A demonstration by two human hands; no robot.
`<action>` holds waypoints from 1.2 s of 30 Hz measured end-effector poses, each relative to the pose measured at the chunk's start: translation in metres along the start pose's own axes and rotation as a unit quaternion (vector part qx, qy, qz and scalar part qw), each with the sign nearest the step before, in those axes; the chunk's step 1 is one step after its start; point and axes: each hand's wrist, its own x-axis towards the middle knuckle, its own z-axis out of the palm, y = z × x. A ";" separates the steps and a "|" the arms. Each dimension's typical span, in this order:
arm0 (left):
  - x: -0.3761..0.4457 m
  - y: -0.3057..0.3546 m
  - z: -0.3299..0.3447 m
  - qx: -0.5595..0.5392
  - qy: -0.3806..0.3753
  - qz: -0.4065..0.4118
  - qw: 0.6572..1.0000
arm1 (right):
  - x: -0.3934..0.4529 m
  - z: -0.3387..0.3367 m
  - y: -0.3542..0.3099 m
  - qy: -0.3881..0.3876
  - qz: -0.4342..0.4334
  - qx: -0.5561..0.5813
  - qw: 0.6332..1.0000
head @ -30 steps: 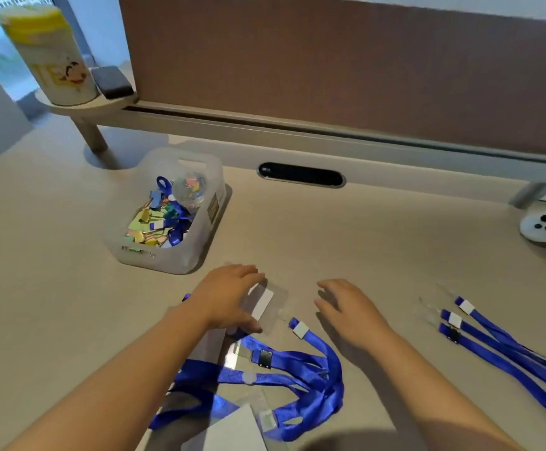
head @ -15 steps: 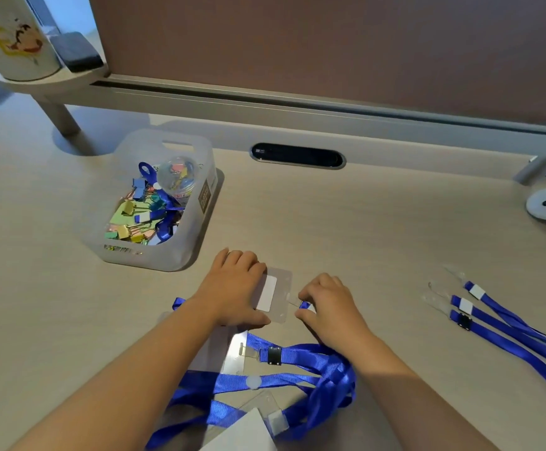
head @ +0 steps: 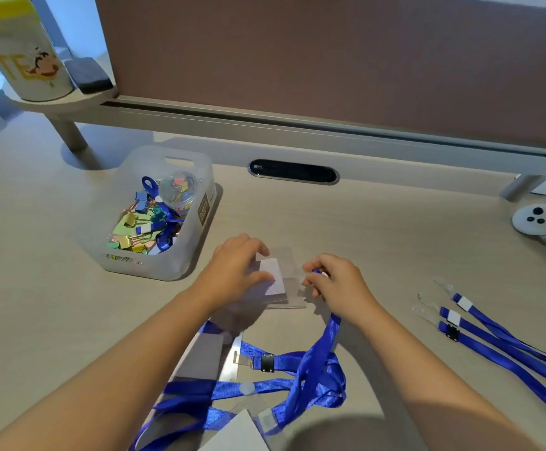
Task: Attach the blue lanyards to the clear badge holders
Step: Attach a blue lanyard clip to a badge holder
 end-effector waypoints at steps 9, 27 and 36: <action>-0.004 0.044 -0.050 -0.123 0.150 0.026 0.981 | -0.014 -0.044 -0.070 0.116 -0.190 0.012 0.975; -0.127 0.075 -0.027 -0.085 0.349 0.195 0.913 | -0.146 0.006 -0.049 0.120 -0.242 0.241 0.932; -0.144 0.072 -0.022 0.012 0.328 0.193 0.924 | -0.146 0.017 -0.038 0.019 -0.211 0.168 0.963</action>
